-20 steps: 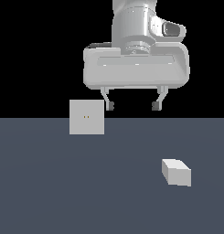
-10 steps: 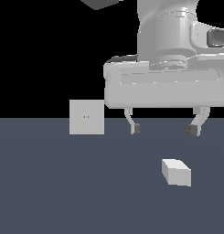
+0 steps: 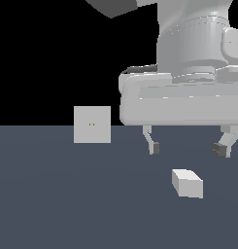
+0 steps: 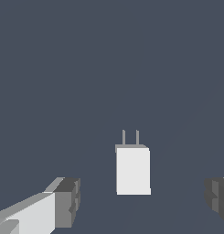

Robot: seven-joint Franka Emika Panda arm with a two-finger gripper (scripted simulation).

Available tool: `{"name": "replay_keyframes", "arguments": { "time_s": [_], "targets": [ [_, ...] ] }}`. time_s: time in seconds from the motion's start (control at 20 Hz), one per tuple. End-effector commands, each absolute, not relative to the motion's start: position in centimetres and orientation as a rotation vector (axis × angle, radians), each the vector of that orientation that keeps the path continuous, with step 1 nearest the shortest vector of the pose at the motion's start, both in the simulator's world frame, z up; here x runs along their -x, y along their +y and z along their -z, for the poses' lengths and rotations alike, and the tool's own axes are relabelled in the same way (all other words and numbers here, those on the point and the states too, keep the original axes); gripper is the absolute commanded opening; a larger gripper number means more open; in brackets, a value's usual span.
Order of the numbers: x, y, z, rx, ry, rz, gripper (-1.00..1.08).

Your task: Plug the charger into the wall socket.

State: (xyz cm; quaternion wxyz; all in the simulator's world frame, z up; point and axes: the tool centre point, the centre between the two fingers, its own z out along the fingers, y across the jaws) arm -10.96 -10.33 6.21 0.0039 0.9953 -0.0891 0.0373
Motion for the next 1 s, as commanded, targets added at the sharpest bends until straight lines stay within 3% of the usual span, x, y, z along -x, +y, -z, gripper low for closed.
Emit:
{"name": "replay_keyframes", "arguments": {
  "time_s": [0.0, 0.95],
  "targets": [
    [10.9, -10.3, -6.2, -3.120, -0.279, -0.119, 1.00],
    [11.0, -10.3, -1.3, -3.120, -0.280, -0.118, 1.00]
  ]
}}
